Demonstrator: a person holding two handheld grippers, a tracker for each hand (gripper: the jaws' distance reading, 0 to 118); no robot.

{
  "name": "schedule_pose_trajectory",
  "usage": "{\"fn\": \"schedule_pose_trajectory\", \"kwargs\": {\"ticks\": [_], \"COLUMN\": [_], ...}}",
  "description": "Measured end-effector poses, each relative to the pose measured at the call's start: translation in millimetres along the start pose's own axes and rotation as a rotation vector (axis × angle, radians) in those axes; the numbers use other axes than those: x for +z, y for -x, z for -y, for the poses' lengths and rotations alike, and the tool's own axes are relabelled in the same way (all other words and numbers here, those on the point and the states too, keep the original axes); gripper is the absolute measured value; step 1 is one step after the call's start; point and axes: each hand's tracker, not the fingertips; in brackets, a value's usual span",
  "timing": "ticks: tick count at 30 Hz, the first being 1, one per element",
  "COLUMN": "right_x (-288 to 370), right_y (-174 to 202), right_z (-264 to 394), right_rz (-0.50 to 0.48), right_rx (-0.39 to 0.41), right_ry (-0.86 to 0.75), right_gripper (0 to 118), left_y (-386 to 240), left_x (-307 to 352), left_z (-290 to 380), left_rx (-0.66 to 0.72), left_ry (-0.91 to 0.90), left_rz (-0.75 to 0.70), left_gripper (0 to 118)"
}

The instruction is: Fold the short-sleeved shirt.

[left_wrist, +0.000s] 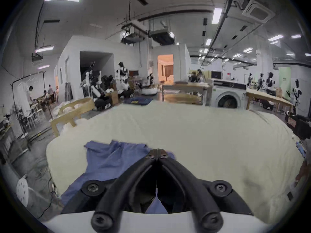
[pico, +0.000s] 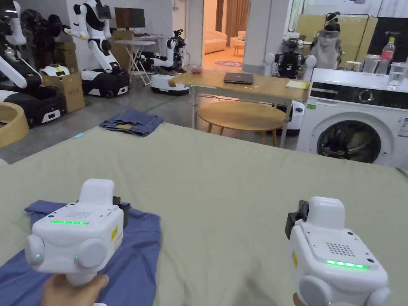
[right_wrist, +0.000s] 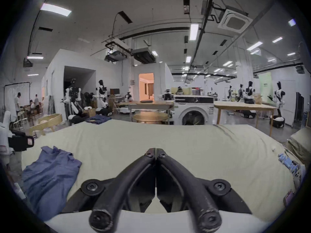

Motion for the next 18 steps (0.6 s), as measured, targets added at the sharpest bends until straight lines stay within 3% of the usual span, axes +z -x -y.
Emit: {"fn": "schedule_pose_trajectory", "kwargs": {"ticks": [6,8,10,12,18], "right_x": [-2.3,-2.3,-3.8,-4.7,-9.4], "right_y": [29.6,32.1,32.5,29.8,16.2], "right_z": [17.3,21.5,24.7,28.0,32.4], "right_rz": [-0.076,-0.084,-0.088,-0.087,-0.062], "right_rx": [0.041,0.057,0.068,0.075,0.080], "right_ry": [0.048,0.056,0.070,0.085,0.121], "right_gripper": [0,0,0,0,0], "left_y": [37.4,42.8,46.0,45.1,27.7], "left_x": [-27.0,-39.1,-51.3,-58.6,-89.1], "left_z": [6.7,9.5,12.7,18.6,33.9], "left_rx": [0.097,0.109,0.112,0.127,0.185], "left_ry": [0.252,0.333,0.390,0.430,0.528], "left_rz": [0.077,0.098,0.112,0.127,0.244], "left_gripper": [4,25,68,83,84]}}
